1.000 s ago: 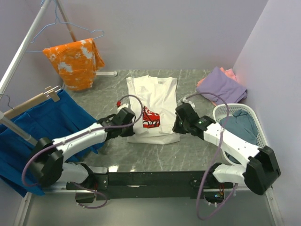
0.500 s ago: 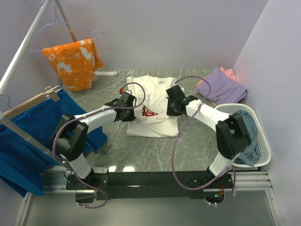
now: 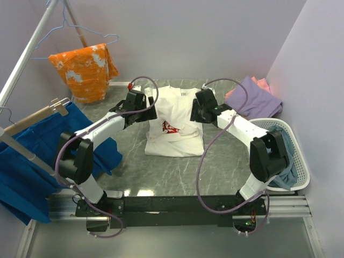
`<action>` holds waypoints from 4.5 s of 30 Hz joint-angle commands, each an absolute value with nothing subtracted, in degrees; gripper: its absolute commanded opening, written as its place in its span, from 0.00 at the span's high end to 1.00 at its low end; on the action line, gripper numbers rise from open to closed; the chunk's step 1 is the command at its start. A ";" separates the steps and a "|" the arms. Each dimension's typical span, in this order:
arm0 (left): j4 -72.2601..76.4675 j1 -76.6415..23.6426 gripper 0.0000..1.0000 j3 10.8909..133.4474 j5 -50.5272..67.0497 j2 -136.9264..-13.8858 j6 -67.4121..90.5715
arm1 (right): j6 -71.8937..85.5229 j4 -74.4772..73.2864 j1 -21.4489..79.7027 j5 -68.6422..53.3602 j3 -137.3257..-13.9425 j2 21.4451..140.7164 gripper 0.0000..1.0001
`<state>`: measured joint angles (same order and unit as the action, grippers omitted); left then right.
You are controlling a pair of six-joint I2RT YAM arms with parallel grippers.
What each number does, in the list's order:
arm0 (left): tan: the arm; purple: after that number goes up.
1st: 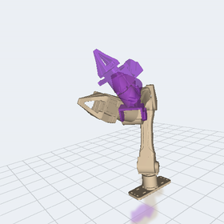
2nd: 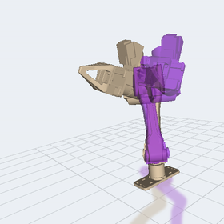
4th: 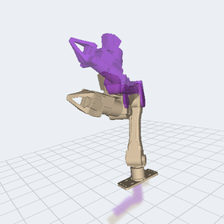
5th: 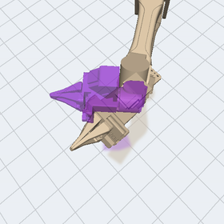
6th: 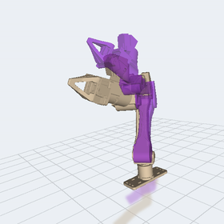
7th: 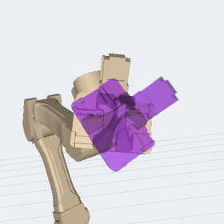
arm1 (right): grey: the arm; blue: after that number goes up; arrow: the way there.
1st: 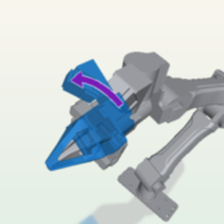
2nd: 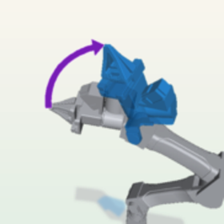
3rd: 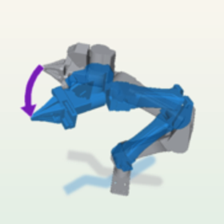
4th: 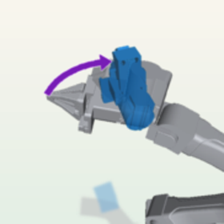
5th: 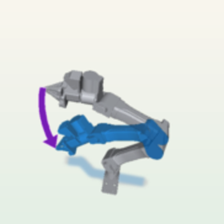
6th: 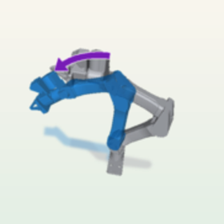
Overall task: Fold and stack the t-shirts
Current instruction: Fold the folded rectangular tshirt in 1/3 of the way, then grab one side of the 2/3 rectangular tshirt with both arms
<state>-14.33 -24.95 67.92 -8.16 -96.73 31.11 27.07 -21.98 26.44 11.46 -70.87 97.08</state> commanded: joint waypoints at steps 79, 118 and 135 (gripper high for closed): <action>-5.63 -22.15 0.00 68.65 25.48 -97.12 29.79 | 25.66 -16.61 22.50 -9.49 -77.17 105.91 0.46; -3.68 -22.76 0.01 61.10 1.07 -92.12 30.84 | 28.12 -13.53 19.34 6.06 -60.12 89.84 0.13; -0.44 -21.62 0.01 34.46 8.17 -74.01 38.14 | 32.43 -16.79 17.93 -4.21 -40.44 76.73 0.13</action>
<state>-5.08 -21.56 36.18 4.95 -79.07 36.69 30.96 -18.90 18.65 -0.08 -42.35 80.90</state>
